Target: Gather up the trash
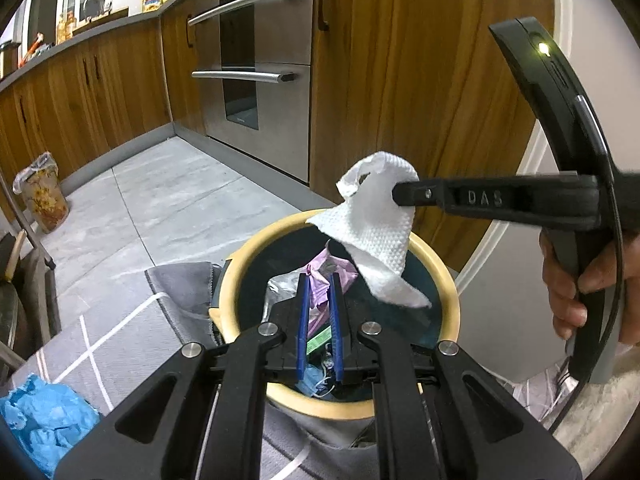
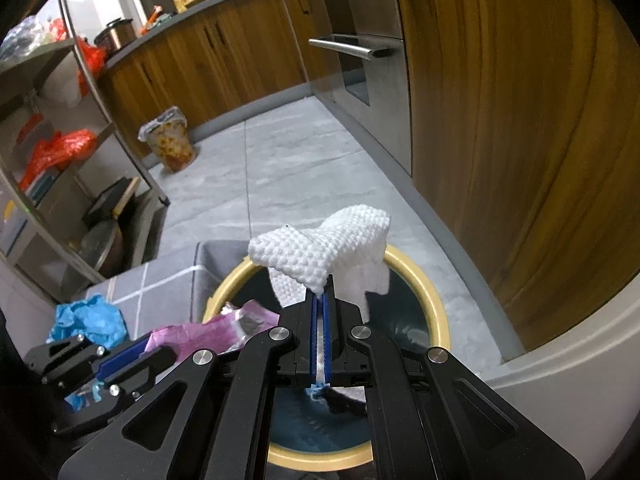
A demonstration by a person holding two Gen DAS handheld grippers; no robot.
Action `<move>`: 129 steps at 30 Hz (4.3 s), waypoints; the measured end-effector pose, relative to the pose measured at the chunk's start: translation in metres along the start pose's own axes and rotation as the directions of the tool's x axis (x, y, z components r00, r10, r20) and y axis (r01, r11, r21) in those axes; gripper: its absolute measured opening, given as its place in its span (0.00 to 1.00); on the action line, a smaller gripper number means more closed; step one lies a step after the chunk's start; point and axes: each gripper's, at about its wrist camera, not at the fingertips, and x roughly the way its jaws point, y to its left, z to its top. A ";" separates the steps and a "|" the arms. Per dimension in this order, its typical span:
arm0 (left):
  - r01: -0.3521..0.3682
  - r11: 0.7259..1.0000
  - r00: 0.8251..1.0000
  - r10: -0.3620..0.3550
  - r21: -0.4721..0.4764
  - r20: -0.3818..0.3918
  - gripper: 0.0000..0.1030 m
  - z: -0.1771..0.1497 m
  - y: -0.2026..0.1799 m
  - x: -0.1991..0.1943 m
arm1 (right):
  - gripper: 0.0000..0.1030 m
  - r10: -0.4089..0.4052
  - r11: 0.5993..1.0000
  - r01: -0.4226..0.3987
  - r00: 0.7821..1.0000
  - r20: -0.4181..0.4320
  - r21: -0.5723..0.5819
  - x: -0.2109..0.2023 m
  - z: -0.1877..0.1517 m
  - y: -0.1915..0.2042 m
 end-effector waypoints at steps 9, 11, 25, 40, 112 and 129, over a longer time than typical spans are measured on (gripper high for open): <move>-0.004 0.998 1.000 0.003 -0.055 -0.020 0.09 0.001 0.006 0.020 | 0.03 -0.010 1.000 0.011 0.999 -0.033 0.013 0.008 -0.002 -0.009; -0.006 0.999 1.000 0.005 -0.042 -0.028 0.09 -0.001 0.004 0.024 | 0.03 -0.011 1.000 0.011 0.999 -0.035 0.015 0.009 -0.003 -0.010; -0.034 0.999 0.999 0.034 -0.006 -0.036 0.11 -0.002 0.000 0.021 | 0.04 0.000 1.000 0.000 1.000 -0.024 0.004 0.011 -0.002 -0.007; -0.130 0.991 0.992 0.130 -0.031 0.001 0.40 -0.011 0.029 -0.026 | 0.50 -0.001 1.000 0.001 1.000 0.015 -0.013 -0.005 0.002 0.011; -0.586 0.673 0.768 0.639 -0.452 -0.044 0.94 -0.171 0.258 -0.292 | 0.94 0.249 0.894 -0.268 0.963 -0.099 -0.359 -0.012 -0.055 0.330; -0.579 0.668 0.784 0.614 -0.467 -0.095 0.94 -0.190 0.290 -0.281 | 0.86 0.243 0.761 -0.348 0.935 -0.257 -0.547 0.034 -0.105 0.404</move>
